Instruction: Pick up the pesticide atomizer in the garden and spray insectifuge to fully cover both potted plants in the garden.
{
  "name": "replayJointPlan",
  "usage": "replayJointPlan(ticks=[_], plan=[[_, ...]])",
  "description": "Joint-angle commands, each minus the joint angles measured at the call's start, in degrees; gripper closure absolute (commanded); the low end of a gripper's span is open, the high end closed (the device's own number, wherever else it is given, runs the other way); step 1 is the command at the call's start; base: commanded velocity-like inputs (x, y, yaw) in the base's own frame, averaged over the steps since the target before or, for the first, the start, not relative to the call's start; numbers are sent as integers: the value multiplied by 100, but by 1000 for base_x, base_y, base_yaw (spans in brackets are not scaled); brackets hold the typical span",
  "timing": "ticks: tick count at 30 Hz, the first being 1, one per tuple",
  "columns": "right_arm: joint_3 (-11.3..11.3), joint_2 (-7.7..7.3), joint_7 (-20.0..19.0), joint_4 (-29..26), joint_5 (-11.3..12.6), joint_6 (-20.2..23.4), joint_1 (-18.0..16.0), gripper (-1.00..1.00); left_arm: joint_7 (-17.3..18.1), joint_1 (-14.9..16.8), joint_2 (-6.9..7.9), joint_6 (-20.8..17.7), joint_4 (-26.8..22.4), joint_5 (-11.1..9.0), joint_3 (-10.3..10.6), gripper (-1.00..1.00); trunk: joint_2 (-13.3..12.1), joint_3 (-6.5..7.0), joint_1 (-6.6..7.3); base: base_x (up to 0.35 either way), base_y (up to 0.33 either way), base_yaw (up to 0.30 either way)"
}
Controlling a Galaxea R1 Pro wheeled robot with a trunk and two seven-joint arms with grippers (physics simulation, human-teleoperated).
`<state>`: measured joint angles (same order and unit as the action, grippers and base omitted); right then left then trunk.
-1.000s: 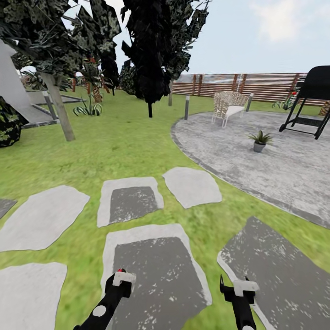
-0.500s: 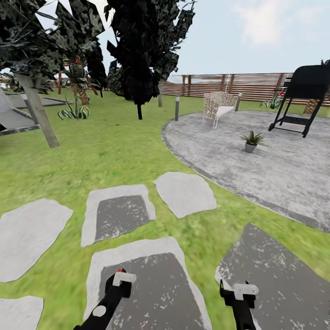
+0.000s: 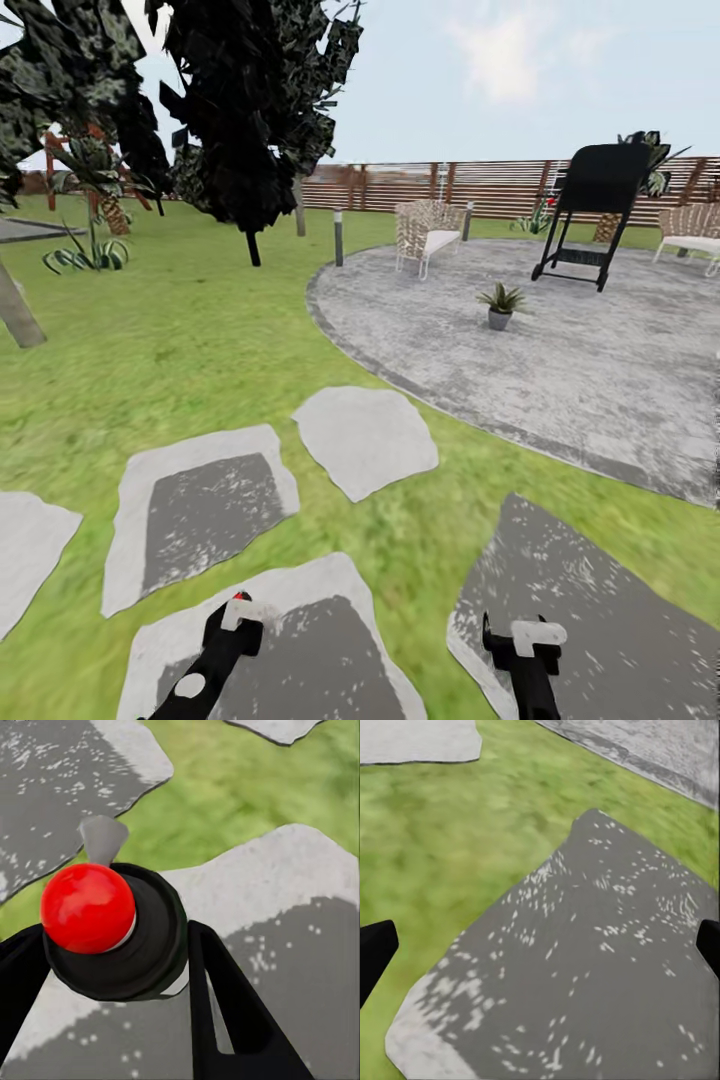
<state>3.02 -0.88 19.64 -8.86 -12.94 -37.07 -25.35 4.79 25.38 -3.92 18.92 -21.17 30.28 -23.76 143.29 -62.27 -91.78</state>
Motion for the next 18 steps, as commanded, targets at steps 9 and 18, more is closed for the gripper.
replayJointPlan(ticks=[9, 18], plan=[[44, -20, 57, 542, -25, -20, 3, -100, 45, -604, 460, 461, 46, -1007, -41, 100, 2, -5, -2, 336, 0, -282], [762, -26, 42, 585, -28, -26, 3, -100, 48, -823, 522, 551, 43, -1322, -40, 100, 2, -5, -2, 337, 0, -164]])
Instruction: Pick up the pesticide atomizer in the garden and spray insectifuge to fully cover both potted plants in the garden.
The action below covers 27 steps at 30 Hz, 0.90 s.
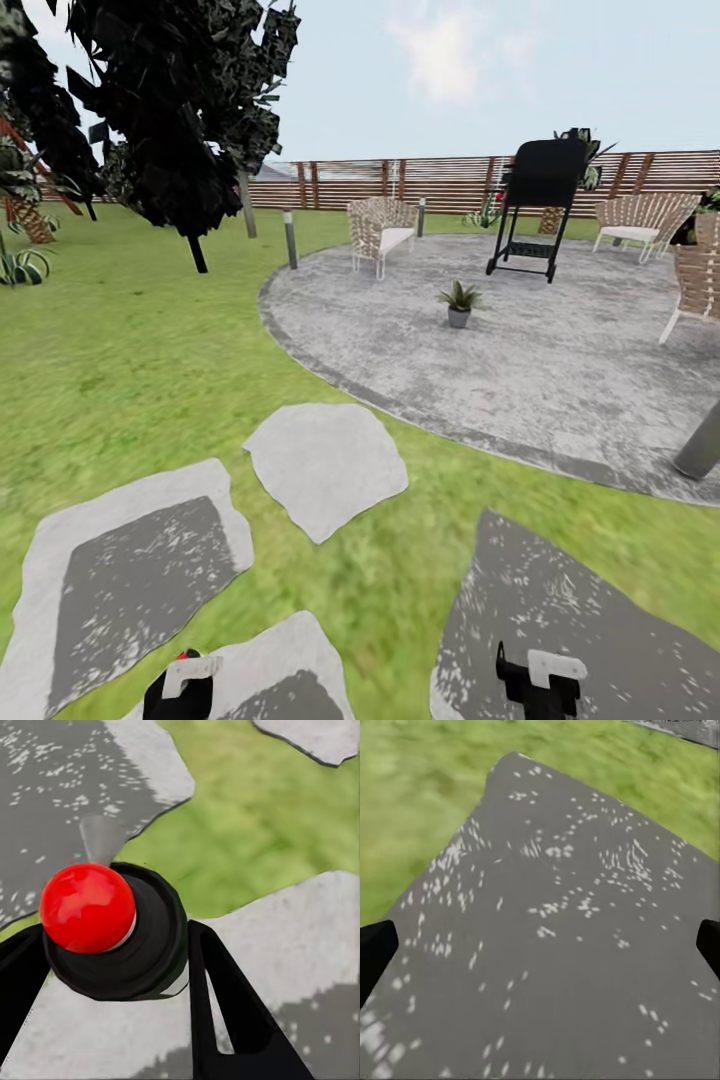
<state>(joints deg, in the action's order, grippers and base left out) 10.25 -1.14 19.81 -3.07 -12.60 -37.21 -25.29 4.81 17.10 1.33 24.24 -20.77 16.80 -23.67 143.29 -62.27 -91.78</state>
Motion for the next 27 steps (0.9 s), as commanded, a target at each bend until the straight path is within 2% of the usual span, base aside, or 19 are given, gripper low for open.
replayJointPlan(ticks=[1, 12, 27], plan=[[50, 2, 26, 2, -65, -14, -3, -100, 46, 4, -2, 20, 4, 25, -49, 100, 2, -5, -2, 337, 0, -4], [63, 31, 32, 1, -55, -15, -3, -100, 46, 4, -1, 20, 9, 25, -44, 100, 2, -5, -2, 337, 0, -13], [65, 17, 23, 8, -58, -15, -6, -100, 46, 4, -10, 20, 11, 25, -41, 100, 2, -5, -2, 337, 0, -263]])
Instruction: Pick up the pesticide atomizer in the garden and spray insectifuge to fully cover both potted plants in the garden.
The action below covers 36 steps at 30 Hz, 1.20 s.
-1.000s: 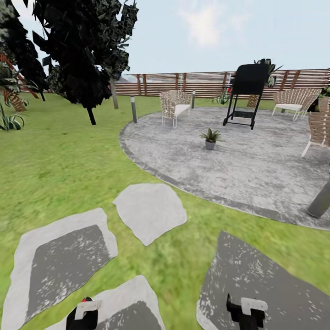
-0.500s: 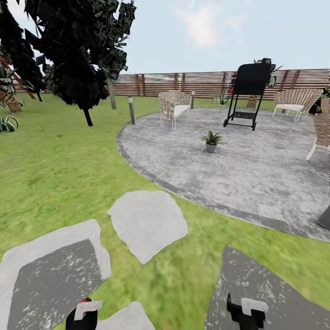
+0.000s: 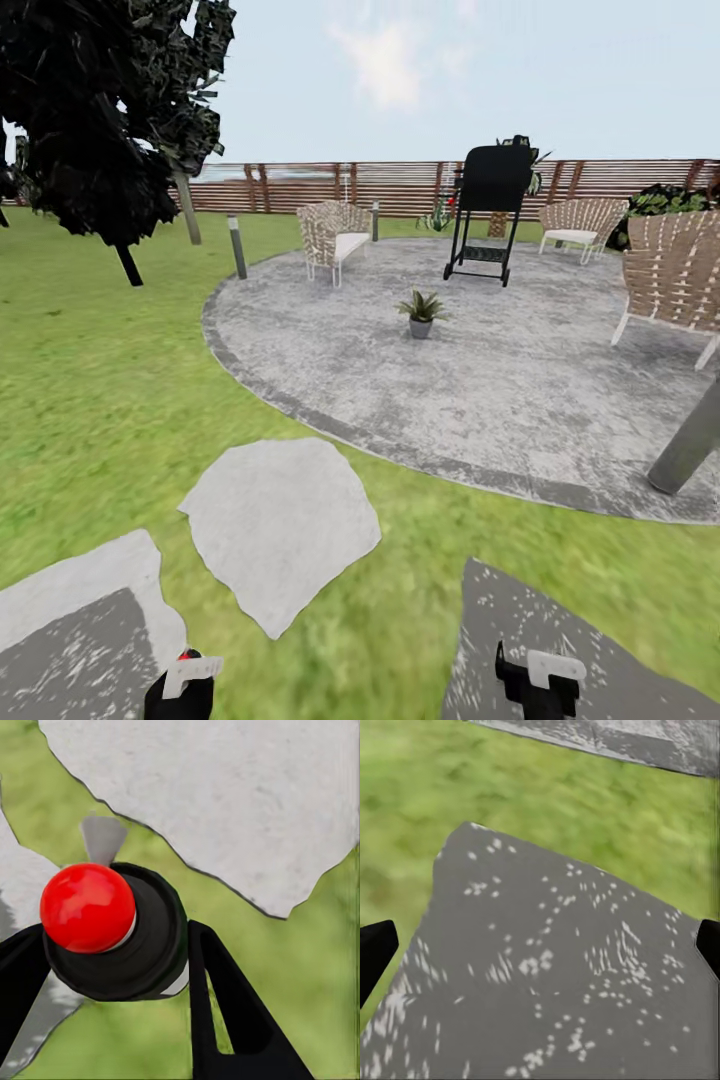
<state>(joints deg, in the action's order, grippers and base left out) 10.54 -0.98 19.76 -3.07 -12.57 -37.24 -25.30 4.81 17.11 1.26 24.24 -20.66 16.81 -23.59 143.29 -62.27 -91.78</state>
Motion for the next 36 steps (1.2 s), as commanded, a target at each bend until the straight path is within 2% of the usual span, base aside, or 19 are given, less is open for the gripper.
replayJointPlan(ticks=[1, 33, 36], plan=[[35, 1, 28, 8, -61, -11, -5, -100, 47, 3, -3, 19, 1, 24, -49, 100, 2, -5, -2, 337, 0, -251], [35, 6, 28, 15, -61, -11, -4, -100, 47, 3, -3, 19, 2, 24, -49, 100, 2, -5, -2, 337, 0, -16], [35, 4, 21, 17, -61, -11, -3, -100, 47, 3, -9, 19, 1, 24, -49, 100, 2, -5, -2, 337, 0, -175]])
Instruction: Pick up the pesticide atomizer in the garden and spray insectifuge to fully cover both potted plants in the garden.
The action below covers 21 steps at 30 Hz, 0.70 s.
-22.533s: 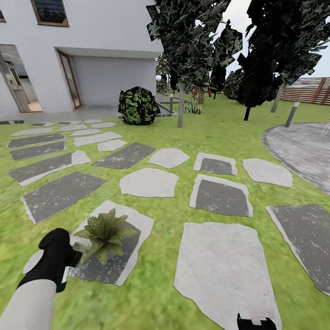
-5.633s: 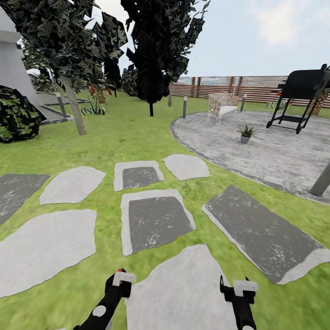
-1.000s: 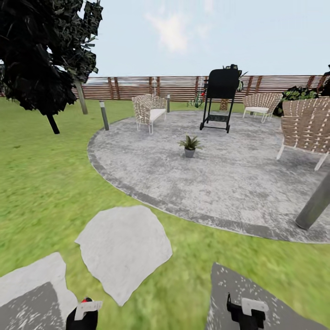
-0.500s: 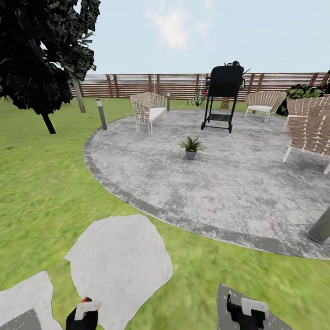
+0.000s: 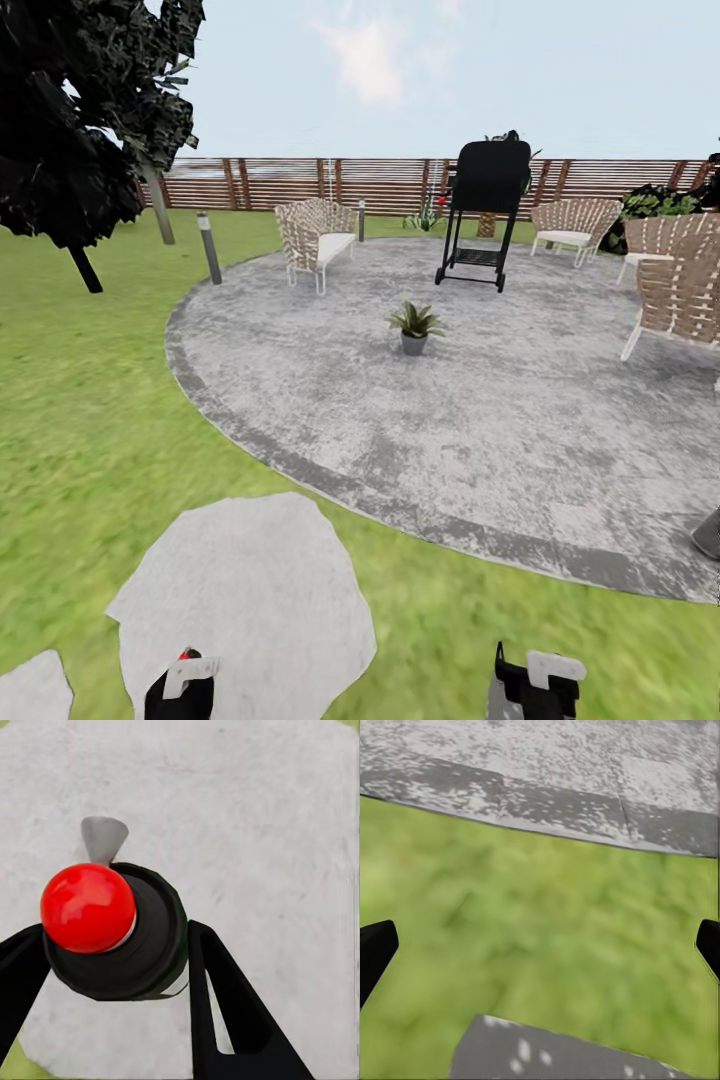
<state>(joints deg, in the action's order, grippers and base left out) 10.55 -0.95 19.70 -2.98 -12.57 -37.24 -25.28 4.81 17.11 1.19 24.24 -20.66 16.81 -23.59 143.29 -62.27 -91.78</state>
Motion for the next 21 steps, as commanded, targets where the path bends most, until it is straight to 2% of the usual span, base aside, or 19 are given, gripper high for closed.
replayJointPlan(ticks=[1, 7, 21], plan=[[35, 0, 28, 8, -61, -11, -6, -100, 47, 3, -4, 19, 1, 24, -49, 100, 2, -5, -2, 337, 0, -263], [35, 5, 28, 8, -61, -11, -9, -100, 47, 3, -5, 19, 1, 24, -49, 100, 2, -5, -2, 337, 0, -208], [35, 7, 30, 8, -61, -11, -6, -100, 47, 3, -5, 19, 1, 24, -43, 100, 2, -5, -2, 337, 0, -6]])
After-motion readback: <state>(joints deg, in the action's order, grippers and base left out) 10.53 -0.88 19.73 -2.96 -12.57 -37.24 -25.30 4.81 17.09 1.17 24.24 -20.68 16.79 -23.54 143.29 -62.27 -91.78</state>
